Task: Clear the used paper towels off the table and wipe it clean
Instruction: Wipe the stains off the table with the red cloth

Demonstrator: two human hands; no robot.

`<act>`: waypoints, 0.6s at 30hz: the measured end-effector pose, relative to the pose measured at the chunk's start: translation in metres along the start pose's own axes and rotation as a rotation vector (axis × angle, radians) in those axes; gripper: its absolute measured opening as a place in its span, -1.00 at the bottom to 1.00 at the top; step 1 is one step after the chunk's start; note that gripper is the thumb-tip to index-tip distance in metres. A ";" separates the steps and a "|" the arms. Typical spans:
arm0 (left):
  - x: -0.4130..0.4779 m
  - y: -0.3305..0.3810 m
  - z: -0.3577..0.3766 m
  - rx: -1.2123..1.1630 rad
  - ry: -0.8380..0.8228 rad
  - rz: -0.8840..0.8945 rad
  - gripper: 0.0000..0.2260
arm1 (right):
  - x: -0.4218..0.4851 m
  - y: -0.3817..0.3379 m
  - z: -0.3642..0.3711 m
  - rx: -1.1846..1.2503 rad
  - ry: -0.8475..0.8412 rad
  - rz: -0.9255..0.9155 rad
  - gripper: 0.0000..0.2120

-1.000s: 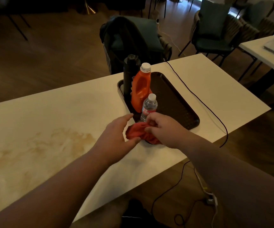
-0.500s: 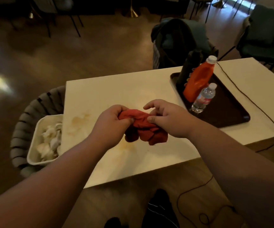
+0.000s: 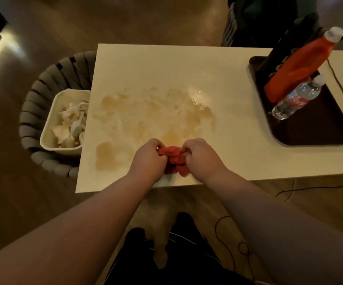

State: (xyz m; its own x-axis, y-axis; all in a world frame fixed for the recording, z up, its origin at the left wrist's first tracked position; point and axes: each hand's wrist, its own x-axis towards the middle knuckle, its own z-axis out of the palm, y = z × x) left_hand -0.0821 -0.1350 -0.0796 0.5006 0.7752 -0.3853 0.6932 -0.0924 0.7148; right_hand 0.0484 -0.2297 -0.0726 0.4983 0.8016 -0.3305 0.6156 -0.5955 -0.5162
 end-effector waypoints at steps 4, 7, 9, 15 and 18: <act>0.007 -0.007 0.004 0.127 0.026 0.007 -0.88 | -0.003 -0.001 0.011 -0.323 0.155 -0.082 -0.76; 0.006 -0.007 0.001 0.260 -0.017 0.044 -0.84 | -0.015 -0.007 0.021 -0.368 0.075 -0.200 -0.57; 0.001 -0.009 -0.011 0.311 -0.002 0.040 -0.71 | -0.019 -0.007 0.034 -0.392 -0.091 -0.136 -0.47; -0.022 -0.045 -0.067 0.346 0.126 0.016 -0.29 | -0.024 0.009 0.043 -0.472 -0.109 -0.097 -0.54; -0.031 -0.052 -0.057 0.689 -0.054 0.142 0.01 | -0.031 0.014 0.034 -0.434 -0.070 -0.087 -0.64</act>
State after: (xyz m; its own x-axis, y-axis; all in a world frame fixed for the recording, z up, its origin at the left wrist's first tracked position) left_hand -0.1633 -0.1187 -0.0720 0.6231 0.6958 -0.3573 0.7810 -0.5787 0.2350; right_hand 0.0212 -0.2609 -0.0965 0.4001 0.8423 -0.3611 0.8598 -0.4814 -0.1701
